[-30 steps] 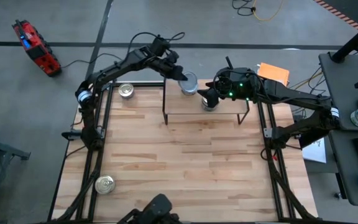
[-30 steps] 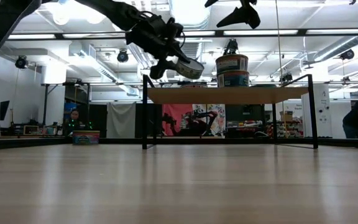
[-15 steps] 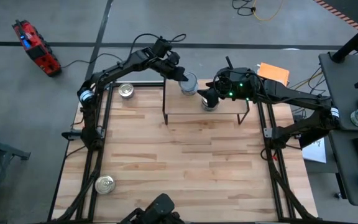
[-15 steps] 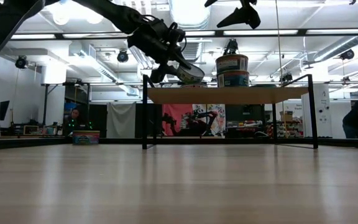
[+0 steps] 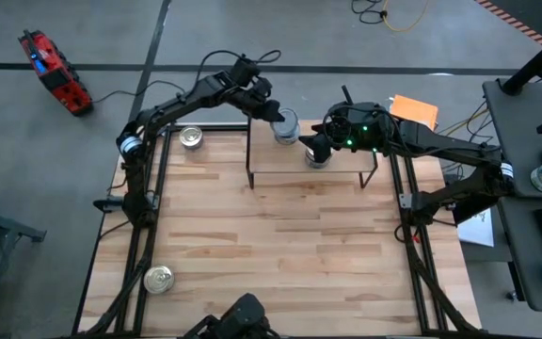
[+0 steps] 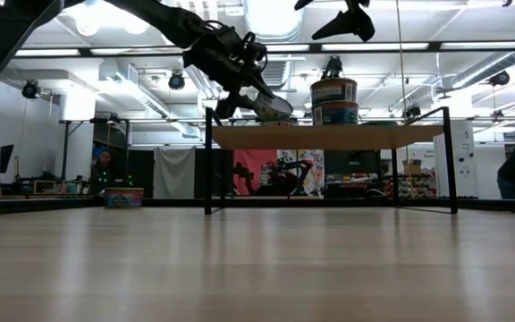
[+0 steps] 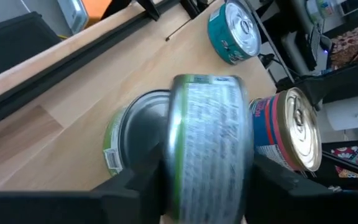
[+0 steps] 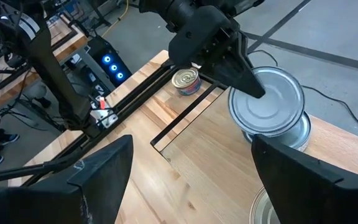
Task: Stack canned seafood by type on shelf
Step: Stack the green tuna can on top of the other green tuna can
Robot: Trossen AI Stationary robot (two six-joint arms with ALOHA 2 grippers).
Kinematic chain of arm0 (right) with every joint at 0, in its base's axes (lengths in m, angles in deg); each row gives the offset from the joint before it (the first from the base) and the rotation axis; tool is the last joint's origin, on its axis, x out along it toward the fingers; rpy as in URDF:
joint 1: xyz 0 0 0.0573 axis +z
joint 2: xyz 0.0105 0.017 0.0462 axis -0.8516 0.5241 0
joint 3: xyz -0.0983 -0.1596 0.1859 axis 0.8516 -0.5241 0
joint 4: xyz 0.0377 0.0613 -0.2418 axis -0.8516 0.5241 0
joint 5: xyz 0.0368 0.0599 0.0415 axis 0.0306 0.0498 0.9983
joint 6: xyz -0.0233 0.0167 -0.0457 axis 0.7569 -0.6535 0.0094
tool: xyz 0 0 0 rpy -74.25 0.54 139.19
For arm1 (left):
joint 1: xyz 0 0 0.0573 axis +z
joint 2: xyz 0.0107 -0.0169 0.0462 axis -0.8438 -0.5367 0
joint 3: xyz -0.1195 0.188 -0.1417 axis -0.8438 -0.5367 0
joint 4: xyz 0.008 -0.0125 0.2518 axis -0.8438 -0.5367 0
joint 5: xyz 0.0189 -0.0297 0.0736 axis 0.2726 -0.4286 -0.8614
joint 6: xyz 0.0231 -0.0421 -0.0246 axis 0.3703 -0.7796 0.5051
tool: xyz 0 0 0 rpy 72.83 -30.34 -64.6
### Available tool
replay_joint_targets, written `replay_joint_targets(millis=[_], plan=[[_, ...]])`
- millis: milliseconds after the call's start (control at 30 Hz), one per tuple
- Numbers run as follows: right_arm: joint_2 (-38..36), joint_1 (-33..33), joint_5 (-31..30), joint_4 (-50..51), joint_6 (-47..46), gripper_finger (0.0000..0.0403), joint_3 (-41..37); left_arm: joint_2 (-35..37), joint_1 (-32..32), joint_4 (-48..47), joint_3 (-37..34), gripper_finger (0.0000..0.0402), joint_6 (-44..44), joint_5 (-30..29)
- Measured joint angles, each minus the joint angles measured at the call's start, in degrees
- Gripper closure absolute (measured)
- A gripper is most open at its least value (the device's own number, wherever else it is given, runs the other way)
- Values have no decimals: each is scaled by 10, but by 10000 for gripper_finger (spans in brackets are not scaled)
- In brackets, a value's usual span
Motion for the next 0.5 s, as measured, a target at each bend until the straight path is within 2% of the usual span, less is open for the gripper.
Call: replay_joint_targets(millis=[167,500], plan=[[0,0,0,0,0,75,0,1,0,0,0,205,2,0],[0,0,0,0,0,78,0,1,0,-14,0,197,17,-2]])
